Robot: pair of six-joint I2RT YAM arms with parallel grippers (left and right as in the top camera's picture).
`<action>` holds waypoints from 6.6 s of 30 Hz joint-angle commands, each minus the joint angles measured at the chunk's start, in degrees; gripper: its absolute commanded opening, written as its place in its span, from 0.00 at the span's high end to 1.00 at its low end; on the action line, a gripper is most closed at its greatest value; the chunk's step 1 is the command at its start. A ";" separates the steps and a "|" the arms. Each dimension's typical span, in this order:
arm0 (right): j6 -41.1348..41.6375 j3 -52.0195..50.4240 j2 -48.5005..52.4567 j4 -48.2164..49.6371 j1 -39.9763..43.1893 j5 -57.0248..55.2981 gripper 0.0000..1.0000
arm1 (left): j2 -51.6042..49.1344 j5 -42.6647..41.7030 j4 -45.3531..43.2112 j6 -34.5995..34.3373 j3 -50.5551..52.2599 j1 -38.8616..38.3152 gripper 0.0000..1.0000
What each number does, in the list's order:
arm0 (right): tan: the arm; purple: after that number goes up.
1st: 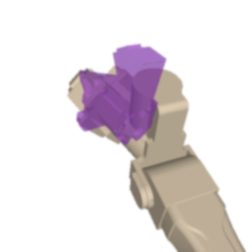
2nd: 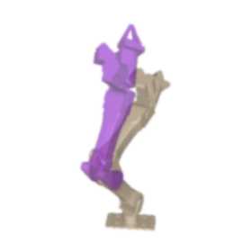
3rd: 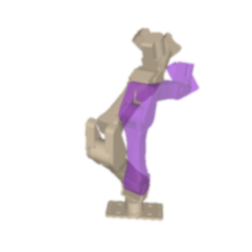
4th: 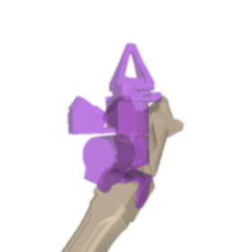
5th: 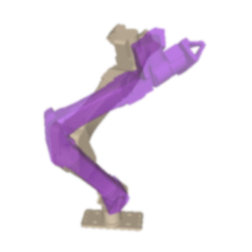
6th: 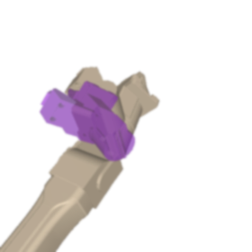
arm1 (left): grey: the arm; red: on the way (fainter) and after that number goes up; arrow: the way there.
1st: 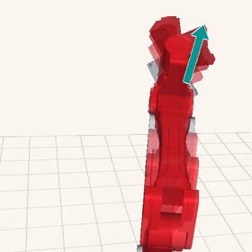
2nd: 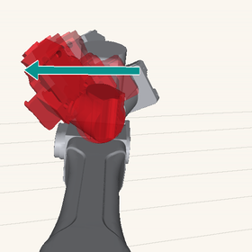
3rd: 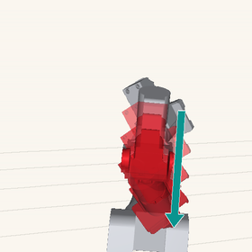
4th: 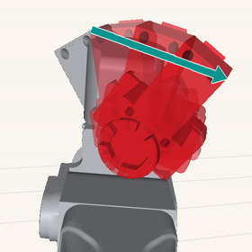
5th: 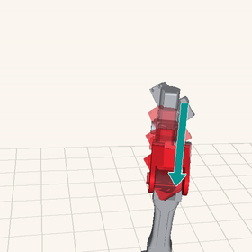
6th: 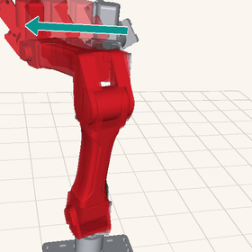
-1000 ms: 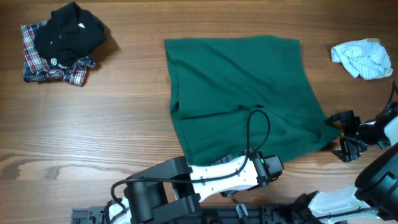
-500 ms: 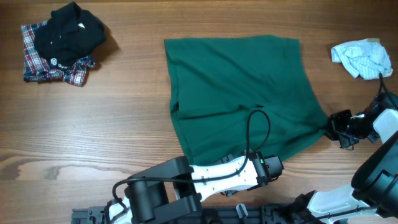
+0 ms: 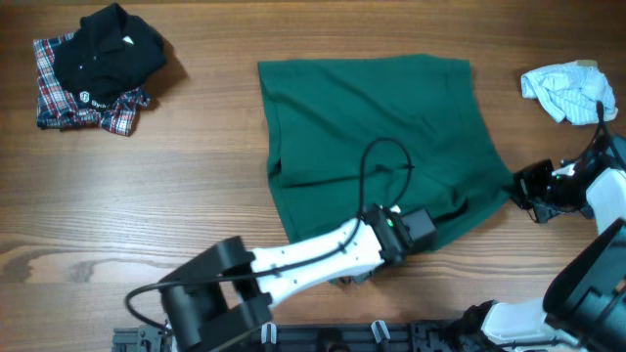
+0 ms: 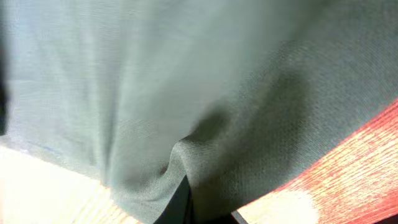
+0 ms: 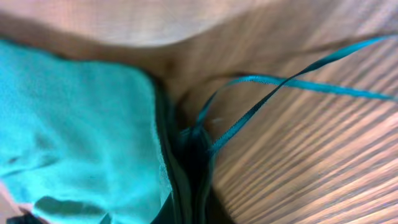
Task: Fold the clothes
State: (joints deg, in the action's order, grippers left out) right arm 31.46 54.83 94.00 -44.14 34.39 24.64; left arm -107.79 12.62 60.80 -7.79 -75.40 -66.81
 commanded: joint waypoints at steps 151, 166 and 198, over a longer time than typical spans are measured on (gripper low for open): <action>-6.91 23.82 11.87 13.92 -38.29 -1.42 0.88 | -13.94 -22.64 -46.71 -7.65 -2.58 50.93 0.96; -9.01 23.82 11.89 13.90 -39.87 1.11 0.76 | -19.39 -21.97 -63.41 -5.95 -4.02 51.58 0.95; -14.56 23.87 26.84 40.00 -50.95 5.01 0.87 | -7.63 -25.46 -44.54 -5.92 -4.11 48.02 0.76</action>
State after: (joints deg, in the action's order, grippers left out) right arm 16.60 78.15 118.96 -4.10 -16.49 28.12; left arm -112.86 -11.31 17.65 -14.06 -79.66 -17.37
